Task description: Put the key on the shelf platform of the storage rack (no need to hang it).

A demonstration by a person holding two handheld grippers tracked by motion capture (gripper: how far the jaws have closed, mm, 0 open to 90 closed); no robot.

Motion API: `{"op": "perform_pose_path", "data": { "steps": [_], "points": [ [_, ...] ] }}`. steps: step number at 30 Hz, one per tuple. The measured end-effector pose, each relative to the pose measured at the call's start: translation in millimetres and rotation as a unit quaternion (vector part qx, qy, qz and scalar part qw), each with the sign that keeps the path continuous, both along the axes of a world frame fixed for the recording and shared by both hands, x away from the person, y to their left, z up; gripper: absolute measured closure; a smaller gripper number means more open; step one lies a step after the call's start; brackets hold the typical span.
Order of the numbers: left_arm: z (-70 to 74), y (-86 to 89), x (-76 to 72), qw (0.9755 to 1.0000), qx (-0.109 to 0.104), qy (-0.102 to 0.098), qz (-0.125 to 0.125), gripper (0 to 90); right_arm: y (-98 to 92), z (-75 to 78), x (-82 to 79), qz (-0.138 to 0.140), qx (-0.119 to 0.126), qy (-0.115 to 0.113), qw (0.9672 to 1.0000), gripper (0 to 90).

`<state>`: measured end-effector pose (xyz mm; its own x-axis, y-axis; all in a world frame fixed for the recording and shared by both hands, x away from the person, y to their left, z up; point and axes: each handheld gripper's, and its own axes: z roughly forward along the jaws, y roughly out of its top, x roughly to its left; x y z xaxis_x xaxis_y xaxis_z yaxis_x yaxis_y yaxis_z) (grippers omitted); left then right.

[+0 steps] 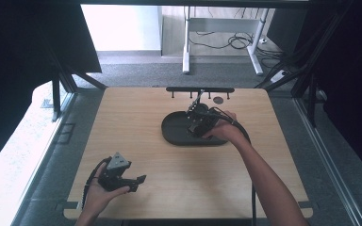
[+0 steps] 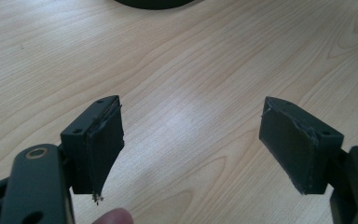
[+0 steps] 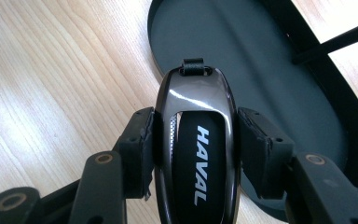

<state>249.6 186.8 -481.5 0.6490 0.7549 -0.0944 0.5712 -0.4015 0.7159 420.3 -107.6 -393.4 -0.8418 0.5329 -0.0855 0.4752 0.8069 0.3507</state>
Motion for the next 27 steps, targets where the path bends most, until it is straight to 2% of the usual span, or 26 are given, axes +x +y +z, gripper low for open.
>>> {"op": "perform_pose_path", "data": {
  "steps": [6,15,27],
  "points": [
    [-0.3,-1.3,-0.3,1.0,0.001,0.001,-0.001,22.0,2.7,1.0,5.9,0.001,0.004,-0.008,1.0,49.1],
    [-1.8,-3.2,0.2,1.0,0.005,0.004,-0.007,21.9,4.5,1.2,10.6,-0.007,0.003,-0.001,1.0,49.1],
    [-4.6,-9.2,0.0,0.9997,0.012,0.01,-0.016,21.6,6.1,-2.2,14.2,-0.01,-0.001,-0.004,0.9999,49.1]
  ]
}}
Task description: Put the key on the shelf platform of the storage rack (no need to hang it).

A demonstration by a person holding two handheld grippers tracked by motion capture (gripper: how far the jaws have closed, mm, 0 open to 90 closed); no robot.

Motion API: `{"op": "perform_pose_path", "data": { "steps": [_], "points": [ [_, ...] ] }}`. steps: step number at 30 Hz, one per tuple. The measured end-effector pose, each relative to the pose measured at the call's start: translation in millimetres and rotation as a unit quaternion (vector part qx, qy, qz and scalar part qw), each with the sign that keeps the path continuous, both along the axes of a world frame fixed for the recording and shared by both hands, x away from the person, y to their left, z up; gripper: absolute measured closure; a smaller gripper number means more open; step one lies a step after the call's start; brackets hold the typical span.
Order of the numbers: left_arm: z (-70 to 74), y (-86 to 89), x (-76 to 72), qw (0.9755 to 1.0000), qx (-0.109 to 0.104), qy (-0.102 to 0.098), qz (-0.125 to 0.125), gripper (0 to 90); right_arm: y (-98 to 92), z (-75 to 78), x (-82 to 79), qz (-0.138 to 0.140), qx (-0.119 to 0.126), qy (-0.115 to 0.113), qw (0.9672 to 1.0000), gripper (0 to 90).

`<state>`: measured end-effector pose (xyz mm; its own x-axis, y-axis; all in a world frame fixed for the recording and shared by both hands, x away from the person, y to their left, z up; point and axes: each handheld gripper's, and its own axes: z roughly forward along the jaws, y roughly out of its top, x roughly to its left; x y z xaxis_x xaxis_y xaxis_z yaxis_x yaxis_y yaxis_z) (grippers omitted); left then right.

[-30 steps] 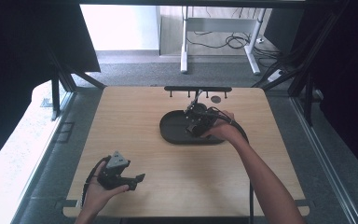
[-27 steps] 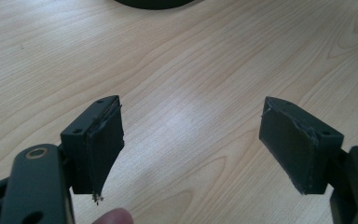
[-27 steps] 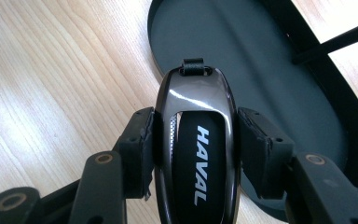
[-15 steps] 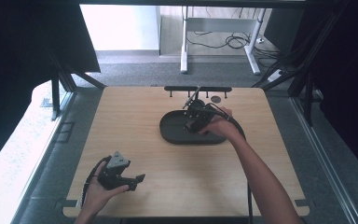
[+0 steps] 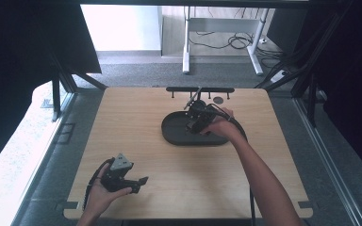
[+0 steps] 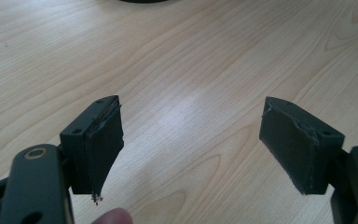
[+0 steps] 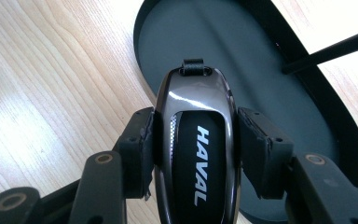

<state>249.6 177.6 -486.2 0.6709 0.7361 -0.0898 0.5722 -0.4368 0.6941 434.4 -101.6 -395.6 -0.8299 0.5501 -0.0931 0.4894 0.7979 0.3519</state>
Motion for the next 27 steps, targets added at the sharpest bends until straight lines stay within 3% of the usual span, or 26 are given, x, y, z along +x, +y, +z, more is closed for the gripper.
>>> {"op": "perform_pose_path", "data": {
  "steps": [27],
  "points": [
    [-1.1,-0.3,0.6,1.0,0.005,0.002,-0.001,21.1,-1.8,-7.7,8.4,-0.003,0.0,0.006,1.0,49.1]
  ]
}}
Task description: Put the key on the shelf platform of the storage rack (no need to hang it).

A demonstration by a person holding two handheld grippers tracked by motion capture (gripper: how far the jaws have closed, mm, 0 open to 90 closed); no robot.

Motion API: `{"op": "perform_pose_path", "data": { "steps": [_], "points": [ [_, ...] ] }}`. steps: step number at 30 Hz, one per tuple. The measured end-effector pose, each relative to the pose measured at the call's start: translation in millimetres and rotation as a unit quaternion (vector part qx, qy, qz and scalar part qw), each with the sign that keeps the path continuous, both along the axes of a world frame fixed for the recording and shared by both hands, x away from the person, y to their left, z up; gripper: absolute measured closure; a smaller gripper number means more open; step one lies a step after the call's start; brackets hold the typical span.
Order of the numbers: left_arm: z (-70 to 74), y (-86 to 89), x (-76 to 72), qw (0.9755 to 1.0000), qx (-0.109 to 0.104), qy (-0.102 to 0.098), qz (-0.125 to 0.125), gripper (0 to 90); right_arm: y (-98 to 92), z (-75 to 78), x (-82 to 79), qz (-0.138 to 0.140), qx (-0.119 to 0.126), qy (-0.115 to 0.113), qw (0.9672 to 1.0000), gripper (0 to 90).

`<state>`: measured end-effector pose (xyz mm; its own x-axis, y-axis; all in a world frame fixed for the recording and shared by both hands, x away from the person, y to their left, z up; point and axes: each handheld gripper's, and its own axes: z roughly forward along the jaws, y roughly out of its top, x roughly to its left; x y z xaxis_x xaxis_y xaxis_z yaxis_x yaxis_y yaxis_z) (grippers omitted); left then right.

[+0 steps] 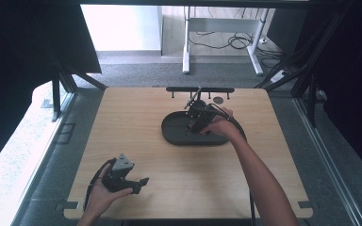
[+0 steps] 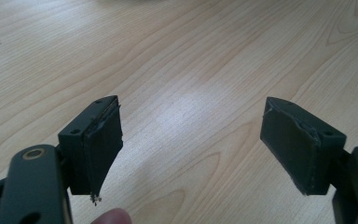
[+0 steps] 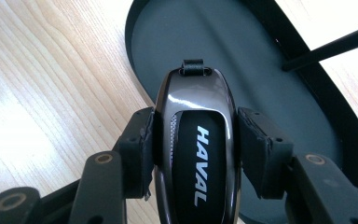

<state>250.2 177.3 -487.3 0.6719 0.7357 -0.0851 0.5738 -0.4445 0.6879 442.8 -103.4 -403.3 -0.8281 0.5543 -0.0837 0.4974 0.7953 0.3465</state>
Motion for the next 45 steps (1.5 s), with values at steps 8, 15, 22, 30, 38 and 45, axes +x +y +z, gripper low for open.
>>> {"op": "perform_pose_path", "data": {
  "steps": [8,15,22,30,38,45],
  "points": [
    [-1.7,-3.5,0.0,1.0,0.004,0.005,-0.006,21.1,-4.6,-0.5,2.3,-0.012,-0.001,0.0,0.9999,49.1],
    [-2.0,-3.0,0.5,1.0,0.006,0.005,-0.005,21.1,-7.8,-0.5,4.6,-0.014,0.002,-0.003,0.9999,49.1],
    [-3.0,-4.4,0.7,0.9999,0.007,0.007,-0.009,21.1,-10.6,0.4,7.3,-0.019,0.004,-0.004,0.9998,49.1],
    [-3.8,-5.6,0.5,0.9998,0.009,0.011,-0.012,20.9,-8.1,-1.7,8.5,-0.019,0.003,-0.002,0.9998,49.1],
    [-4.4,-8.1,0.0,0.9997,0.009,0.013,-0.019,20.9,-9.8,-4.1,10.4,-0.021,0.002,-0.003,0.9998,49.1],
    [-5.0,-8.3,0.2,0.9996,0.007,0.016,-0.024,20.9,-12.3,-6.9,11.4,-0.03,0.001,0.0,0.9996,49.1]
  ]
}}
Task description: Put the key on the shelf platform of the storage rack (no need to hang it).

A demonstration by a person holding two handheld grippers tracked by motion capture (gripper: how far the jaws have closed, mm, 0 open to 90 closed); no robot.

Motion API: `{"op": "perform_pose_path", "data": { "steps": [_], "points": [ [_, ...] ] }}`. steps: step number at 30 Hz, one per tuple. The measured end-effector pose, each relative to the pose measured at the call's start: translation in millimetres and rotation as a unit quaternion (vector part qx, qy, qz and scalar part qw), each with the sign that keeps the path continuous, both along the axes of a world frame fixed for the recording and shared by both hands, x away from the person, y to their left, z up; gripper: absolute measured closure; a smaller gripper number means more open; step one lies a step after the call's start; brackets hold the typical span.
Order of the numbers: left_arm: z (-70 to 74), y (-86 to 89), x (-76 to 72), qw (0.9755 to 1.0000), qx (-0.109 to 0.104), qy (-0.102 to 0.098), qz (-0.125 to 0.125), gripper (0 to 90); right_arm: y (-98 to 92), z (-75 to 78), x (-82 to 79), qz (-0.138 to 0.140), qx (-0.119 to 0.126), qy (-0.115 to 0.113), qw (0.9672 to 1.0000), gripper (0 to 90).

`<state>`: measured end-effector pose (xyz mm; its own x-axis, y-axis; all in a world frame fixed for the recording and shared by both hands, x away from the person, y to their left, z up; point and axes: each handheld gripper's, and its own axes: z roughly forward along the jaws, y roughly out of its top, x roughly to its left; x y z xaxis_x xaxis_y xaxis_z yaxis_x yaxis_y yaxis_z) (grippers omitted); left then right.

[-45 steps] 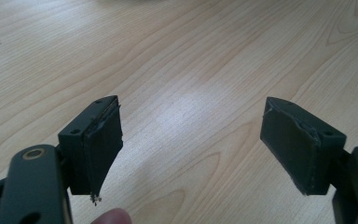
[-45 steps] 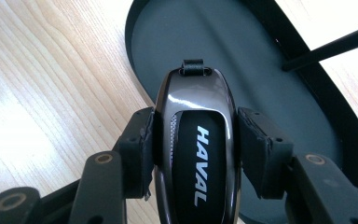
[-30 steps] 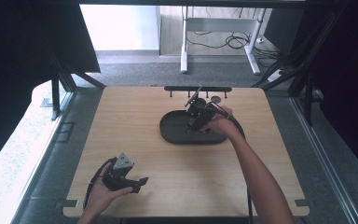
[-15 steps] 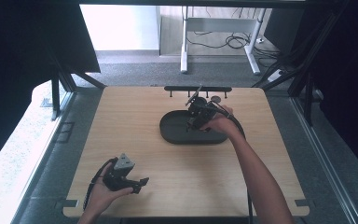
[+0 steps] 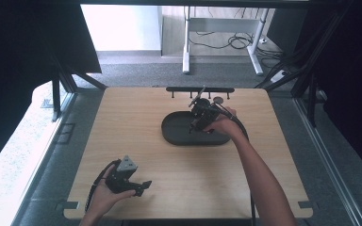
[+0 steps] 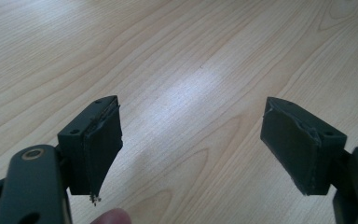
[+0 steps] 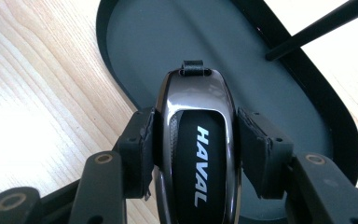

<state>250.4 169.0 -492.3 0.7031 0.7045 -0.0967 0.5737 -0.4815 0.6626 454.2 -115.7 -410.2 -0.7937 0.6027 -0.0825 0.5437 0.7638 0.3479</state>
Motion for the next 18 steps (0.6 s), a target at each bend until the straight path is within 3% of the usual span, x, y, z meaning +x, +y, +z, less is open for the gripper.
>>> {"op": "perform_pose_path", "data": {
  "steps": [18],
  "points": [
    [-2.1,-3.1,0.2,0.9999,0.007,0.004,-0.008,20.8,-5.9,-3.5,10.1,-0.02,0.003,-0.004,0.9998,49.1]
  ]
}}
